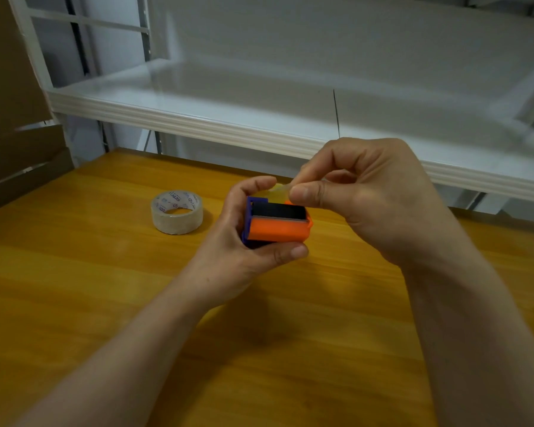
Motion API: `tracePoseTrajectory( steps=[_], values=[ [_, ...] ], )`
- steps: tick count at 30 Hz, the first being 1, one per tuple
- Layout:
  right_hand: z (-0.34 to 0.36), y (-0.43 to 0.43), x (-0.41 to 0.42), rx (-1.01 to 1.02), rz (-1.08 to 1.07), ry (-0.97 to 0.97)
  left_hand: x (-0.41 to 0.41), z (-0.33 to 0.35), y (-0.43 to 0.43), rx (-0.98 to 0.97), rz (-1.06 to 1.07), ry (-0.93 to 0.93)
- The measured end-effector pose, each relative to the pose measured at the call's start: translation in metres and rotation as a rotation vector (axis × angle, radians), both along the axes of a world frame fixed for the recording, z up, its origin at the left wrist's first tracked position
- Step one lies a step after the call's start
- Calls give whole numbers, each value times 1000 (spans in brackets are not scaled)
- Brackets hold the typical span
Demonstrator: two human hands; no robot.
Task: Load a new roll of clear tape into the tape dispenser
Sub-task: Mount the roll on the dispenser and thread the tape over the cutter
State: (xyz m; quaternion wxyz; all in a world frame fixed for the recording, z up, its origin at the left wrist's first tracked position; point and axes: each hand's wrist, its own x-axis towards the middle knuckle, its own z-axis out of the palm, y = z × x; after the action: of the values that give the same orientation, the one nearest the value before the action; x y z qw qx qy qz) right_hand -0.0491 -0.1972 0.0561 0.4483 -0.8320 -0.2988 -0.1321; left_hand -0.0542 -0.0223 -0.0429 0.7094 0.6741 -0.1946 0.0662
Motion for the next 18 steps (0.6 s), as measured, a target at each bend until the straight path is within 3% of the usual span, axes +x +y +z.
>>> tracePoseTrajectory(
  steps=[12,18],
  values=[
    [-5,-1,10,251,-47,115,-4,3,-3,126,73,-102],
    [-6,0,10,219,-21,94,-9,8,-2,30,30,-45]
  ],
)
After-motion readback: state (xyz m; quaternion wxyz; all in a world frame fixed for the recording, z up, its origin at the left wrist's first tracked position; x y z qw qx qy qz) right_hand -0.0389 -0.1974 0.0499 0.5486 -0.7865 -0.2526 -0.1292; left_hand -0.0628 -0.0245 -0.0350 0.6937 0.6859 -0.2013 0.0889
